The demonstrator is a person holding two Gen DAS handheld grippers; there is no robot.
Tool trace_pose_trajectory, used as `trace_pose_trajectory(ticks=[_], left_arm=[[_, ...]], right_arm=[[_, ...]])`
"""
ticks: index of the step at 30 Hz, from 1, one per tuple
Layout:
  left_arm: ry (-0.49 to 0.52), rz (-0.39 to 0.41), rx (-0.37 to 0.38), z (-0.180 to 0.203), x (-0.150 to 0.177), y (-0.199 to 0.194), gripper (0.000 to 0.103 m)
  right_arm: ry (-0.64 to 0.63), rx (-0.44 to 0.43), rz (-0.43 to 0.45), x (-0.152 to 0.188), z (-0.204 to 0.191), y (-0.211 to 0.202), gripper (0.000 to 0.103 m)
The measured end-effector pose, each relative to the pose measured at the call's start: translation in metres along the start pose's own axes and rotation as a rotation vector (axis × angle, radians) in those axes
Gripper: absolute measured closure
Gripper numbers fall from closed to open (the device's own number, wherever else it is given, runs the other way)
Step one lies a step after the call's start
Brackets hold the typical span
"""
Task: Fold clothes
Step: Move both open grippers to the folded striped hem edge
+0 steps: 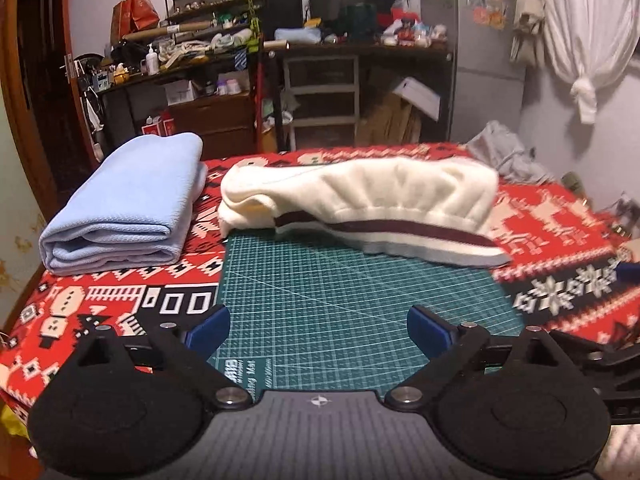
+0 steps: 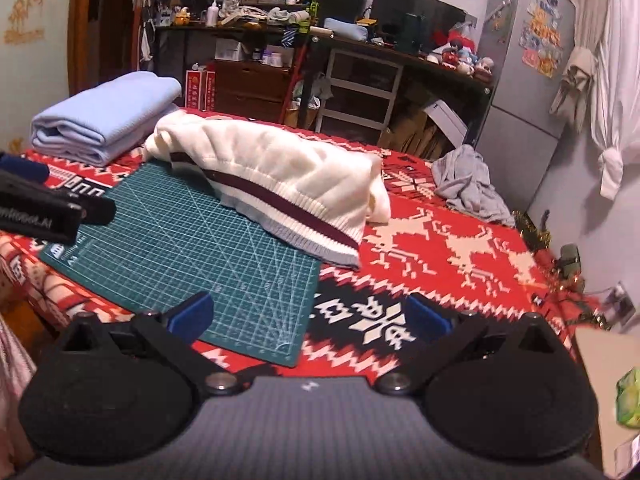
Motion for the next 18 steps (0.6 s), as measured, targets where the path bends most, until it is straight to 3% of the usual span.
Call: trace_pose_trajectory(ticks=[4, 8, 11, 18], left_arm=[[0.03, 0.03, -0.011, -0.01, -0.01, 0.014, 0.007], [-0.03, -0.027, 0.058, -0.027, -0.021, 0.035, 0.007], [-0.049, -0.037, 0.089, -0.037, -0.029, 0.05, 0.007], [-0.005, -0.02, 0.093, -0.055, -0.035, 0.084, 0.012]], right_arm=[[0.022, -0.025, 0.0, -0.013, 0.012, 0.01, 0.0], [0.063, 0.015, -0.019, -0.027, 0.031, 0.028, 0.0], [0.098, 0.024, -0.085, -0.036, 0.043, 0.048, 0.0], [0.255, 0.002, -0.027, -0.058, 0.077, 0.081, 0.0]])
Point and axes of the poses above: each gripper's, at about its wrist camera, not at the fingertips, and y roughly the way its jaws point, z to its right, x to its underside, the point moved 5 cm from there along y, roughly the way its jaws point, and after that the axes turned 13 degrees about y, right-handed, at the moved point
